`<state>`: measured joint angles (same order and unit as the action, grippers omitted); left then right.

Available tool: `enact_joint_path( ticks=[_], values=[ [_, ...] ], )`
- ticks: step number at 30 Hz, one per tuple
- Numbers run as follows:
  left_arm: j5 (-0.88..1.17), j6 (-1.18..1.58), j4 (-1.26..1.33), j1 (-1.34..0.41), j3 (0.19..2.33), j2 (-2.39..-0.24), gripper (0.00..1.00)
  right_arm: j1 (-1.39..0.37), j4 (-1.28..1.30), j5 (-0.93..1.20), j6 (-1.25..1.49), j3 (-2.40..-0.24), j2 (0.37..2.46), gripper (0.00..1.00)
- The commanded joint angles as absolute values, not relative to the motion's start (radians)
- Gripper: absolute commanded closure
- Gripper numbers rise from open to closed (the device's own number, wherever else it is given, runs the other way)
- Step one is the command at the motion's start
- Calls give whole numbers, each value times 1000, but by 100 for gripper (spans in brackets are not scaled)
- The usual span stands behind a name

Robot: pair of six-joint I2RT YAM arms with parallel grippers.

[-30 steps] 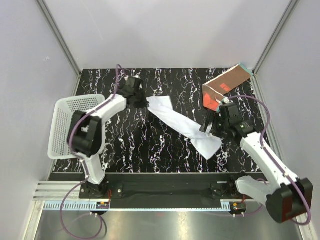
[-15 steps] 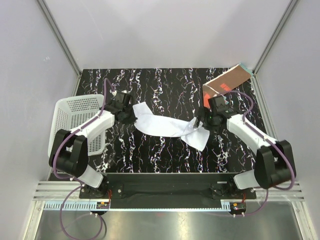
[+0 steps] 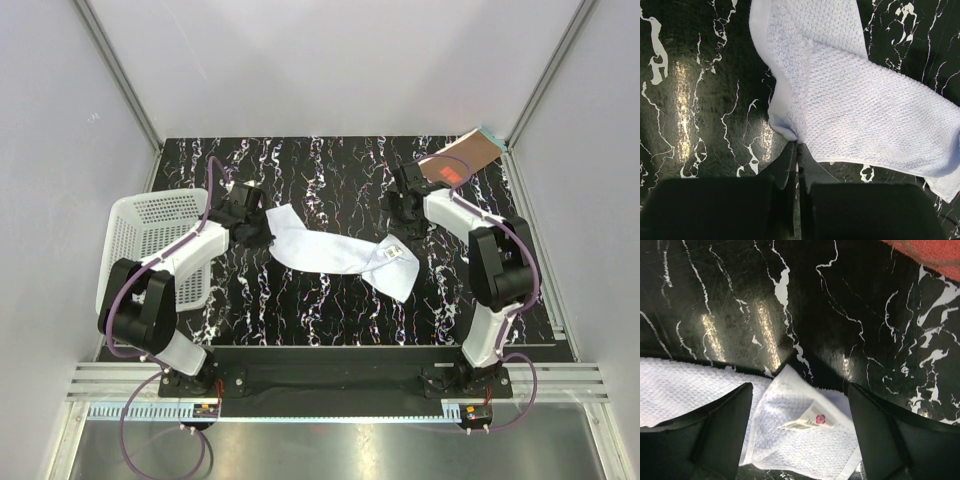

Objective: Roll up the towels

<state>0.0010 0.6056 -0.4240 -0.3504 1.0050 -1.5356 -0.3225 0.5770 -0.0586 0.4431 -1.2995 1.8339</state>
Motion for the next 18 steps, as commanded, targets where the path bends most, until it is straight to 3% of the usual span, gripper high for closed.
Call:
enact_joint_path(
  ticks=[1,7,18],
  values=[
    [29,592,-383,-351,1006,-1526,100,-322,598,-109,397,-1379,1888,19],
    [38,595,-373,-351,1002,-1534,100,-324,617,-104,380,-1428,1937,52],
    [37,598,-371,-353,997,-1540,100,-324,614,-71,365,-1416,1950,78]
  ],
)
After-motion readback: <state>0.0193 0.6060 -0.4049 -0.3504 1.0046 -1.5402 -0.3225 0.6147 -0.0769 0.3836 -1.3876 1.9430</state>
